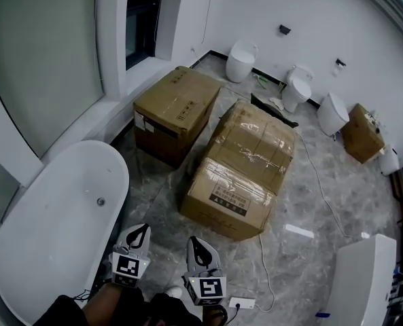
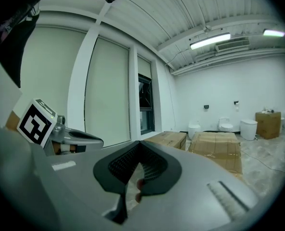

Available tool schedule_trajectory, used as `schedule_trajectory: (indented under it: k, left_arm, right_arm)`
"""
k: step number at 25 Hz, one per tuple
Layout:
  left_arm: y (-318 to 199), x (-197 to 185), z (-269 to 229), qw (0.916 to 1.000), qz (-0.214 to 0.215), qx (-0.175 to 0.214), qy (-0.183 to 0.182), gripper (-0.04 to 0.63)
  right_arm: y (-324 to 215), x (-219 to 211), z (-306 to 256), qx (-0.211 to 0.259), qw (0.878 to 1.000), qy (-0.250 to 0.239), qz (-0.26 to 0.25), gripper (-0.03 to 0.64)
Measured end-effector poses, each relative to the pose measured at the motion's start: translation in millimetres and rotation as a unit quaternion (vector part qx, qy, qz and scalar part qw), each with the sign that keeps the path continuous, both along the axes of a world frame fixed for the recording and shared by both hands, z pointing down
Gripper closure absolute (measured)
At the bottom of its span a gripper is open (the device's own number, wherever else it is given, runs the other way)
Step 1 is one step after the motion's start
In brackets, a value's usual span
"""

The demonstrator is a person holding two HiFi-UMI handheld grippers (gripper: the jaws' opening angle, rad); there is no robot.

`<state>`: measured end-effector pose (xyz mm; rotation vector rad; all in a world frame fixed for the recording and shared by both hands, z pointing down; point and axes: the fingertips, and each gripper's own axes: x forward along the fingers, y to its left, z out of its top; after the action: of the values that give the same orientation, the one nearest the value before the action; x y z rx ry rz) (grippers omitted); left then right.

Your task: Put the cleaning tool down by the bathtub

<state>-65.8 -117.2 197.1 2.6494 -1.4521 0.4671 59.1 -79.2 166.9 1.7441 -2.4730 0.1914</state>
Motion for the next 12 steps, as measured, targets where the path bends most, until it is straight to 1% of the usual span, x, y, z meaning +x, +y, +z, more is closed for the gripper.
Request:
schedule_trajectory:
  k: [5,8,9,10,12]
  left_arm:
    - [8.9,4.8,-18.8,0.9997,-0.001,0.019,0.014,0.595]
    - [19.3,7.8,-36.7,0.9986,0.008,0.047,0.025,0.595]
    - [23.5,8.4,-41.1,0.9983,0.013,0.051,0.026,0.595]
    - [27.2,7.9,-43.6,0.9982,0.015,0.051,0.027,0.595]
    - [33.8,3.4,-41.6,0.9986,0.008,0.039,0.036,0.595]
  right_arm:
    - [7.0,6.5,-13.5,0.01,1.0,0.012,-0.007,0.594]
    - [15.6,8.0,-22.3,0.02,0.999,0.047,-0.007,0.594]
    - [18.6,7.1,-25.2,0.023,0.998,0.051,-0.008,0.594]
    - [21.2,6.2,-28.1,0.026,0.999,0.046,-0.009,0.594]
    - [27.0,7.3,-32.3,0.029,0.999,0.023,-0.007,0.594]
